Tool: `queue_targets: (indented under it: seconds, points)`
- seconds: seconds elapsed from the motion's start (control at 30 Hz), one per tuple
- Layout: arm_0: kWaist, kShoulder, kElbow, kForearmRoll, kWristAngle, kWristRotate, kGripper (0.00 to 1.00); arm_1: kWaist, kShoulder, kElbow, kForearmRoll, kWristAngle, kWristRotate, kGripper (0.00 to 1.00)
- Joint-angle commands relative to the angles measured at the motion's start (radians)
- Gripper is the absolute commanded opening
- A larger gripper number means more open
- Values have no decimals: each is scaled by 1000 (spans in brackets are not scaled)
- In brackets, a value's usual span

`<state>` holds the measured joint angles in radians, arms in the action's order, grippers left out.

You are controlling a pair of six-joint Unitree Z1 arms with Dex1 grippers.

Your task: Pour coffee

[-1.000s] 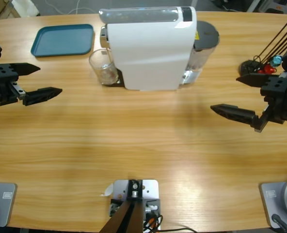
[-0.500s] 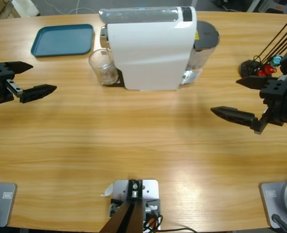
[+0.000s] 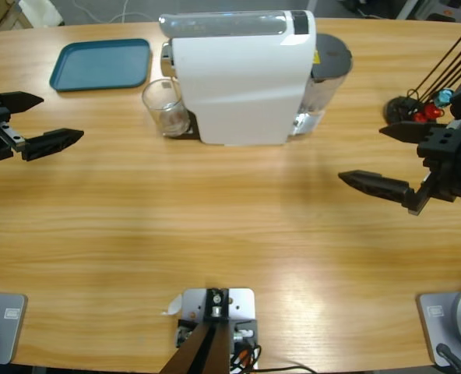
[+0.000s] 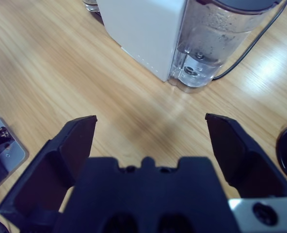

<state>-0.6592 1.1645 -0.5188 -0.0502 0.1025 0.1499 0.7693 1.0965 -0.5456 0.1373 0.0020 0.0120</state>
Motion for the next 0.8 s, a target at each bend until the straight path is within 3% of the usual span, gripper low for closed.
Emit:
queue_targets:
  seconds: [0.03,0.8]
  points:
    - [-8,-51,48,-31,10,-7,881,12,-1,30,-14,-11,14,1000]
    - [-16,-52,59,-48,5,14,881,12,-1,32,-18,-11,14,1000]
